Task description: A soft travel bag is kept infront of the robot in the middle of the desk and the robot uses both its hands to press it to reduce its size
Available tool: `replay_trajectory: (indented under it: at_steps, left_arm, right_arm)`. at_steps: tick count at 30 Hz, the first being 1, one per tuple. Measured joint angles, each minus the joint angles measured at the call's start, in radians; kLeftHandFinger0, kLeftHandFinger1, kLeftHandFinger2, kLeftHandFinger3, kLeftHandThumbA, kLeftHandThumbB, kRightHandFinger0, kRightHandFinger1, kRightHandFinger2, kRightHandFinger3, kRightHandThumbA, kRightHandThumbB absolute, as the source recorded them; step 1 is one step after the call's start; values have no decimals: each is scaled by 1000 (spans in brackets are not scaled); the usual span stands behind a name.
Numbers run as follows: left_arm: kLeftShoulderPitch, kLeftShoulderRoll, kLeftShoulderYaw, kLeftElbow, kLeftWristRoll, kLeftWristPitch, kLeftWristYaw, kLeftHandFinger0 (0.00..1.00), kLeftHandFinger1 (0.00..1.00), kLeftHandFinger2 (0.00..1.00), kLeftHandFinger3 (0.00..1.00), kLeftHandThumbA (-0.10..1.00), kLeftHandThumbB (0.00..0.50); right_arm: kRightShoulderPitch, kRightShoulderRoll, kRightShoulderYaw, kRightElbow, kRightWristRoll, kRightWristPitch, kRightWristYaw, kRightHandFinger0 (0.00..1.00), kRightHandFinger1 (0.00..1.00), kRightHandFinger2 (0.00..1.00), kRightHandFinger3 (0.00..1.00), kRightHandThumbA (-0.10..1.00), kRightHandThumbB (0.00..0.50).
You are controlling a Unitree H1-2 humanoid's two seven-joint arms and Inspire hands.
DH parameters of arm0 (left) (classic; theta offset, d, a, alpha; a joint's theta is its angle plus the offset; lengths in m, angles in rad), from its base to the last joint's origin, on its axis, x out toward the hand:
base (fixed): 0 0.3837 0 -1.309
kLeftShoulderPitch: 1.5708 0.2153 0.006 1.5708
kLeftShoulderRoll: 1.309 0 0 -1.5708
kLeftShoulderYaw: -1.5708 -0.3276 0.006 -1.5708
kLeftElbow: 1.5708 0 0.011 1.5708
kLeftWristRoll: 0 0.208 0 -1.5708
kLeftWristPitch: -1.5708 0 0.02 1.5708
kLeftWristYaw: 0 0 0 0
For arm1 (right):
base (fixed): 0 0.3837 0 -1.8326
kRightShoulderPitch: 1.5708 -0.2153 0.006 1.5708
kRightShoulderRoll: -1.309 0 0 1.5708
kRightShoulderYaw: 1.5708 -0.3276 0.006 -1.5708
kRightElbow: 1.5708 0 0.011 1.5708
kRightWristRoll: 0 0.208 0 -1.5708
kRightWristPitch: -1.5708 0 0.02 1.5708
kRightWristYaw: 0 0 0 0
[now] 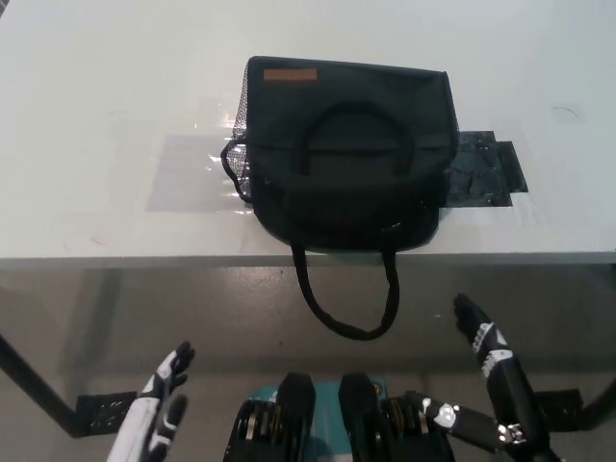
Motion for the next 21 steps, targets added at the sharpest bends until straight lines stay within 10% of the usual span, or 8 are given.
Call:
replay_trajectory:
  at_steps: [6, 10, 21]
  left_arm:
    - [115, 6, -17, -217, 62, 0, -12, 1000, 1000, 1000, 1000, 1000, 296]
    - [115, 25, 1, -371, 91, 5, -30, 1000, 1000, 1000, 1000, 1000, 279]
    - [-345, 86, 106, -621, 224, 157, -143, 1000, 1000, 1000, 1000, 1000, 309]
  right_arm:
    - [118, -4, -17, -171, -39, -17, -7, 1000, 1000, 1000, 1000, 1000, 118]
    - [134, -6, -35, -315, -60, -13, -10, 1000, 1000, 1000, 1000, 1000, 186]
    - [-205, -84, -107, -524, -149, 103, 7, 1000, 1000, 1000, 1000, 1000, 242]
